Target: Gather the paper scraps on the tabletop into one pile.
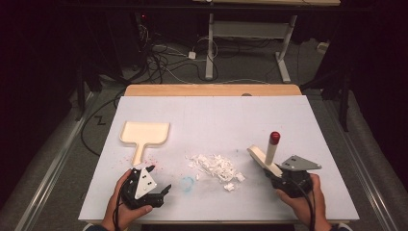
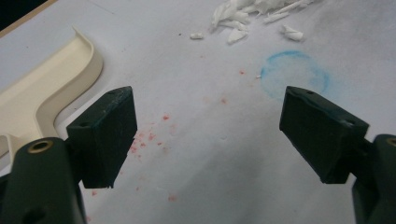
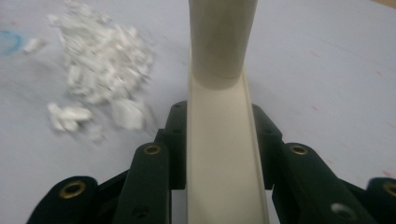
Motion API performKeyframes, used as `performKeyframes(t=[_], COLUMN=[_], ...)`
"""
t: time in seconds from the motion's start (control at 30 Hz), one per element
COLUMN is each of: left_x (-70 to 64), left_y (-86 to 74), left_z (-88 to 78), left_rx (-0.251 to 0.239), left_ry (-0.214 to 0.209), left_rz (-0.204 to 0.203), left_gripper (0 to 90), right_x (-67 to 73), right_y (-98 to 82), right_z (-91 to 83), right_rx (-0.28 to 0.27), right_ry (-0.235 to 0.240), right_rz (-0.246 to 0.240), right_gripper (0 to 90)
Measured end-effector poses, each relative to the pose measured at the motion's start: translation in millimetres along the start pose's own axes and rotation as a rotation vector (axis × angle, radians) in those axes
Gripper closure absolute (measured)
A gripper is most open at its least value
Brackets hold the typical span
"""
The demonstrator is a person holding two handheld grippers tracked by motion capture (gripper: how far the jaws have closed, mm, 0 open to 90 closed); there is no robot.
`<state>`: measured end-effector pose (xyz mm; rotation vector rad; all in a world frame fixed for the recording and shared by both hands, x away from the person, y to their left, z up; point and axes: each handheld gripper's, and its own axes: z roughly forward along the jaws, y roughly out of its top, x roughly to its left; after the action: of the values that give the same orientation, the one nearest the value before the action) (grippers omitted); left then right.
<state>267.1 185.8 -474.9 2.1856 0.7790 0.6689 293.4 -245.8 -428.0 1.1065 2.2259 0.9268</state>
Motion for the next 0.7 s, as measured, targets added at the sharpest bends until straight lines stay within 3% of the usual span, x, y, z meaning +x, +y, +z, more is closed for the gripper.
performKeyframes(t=[0.2, 0.37, 0.53, 0.7], left_x=[-0.5, 0.1, 0.2, -0.4], left_y=[0.5, 0.6, -0.2, 0.7], left_z=[0.8, 0.2, 1.2, 2.0], left_rx=[0.000, 0.001, 0.004, 0.010], left_ry=[-0.004, 0.003, 0.004, 0.003], left_rz=[0.007, 0.006, 0.000, 0.007], left_gripper=[17.8, 18.7, 18.7, 18.7], right_x=[22.3, 39.9, 30.0, 11.6], right_y=[24.2, 44.1, 56.3, 49.9], right_z=[24.2, 42.5, 26.9, 14.8], right_rx=[-0.039, -0.068, -0.139, -0.148], right_ry=[0.086, 0.106, 0.123, 0.148], right_rz=[0.030, -0.027, -0.024, 0.022], right_gripper=[68.0, 68.0, 68.0, 67.9])
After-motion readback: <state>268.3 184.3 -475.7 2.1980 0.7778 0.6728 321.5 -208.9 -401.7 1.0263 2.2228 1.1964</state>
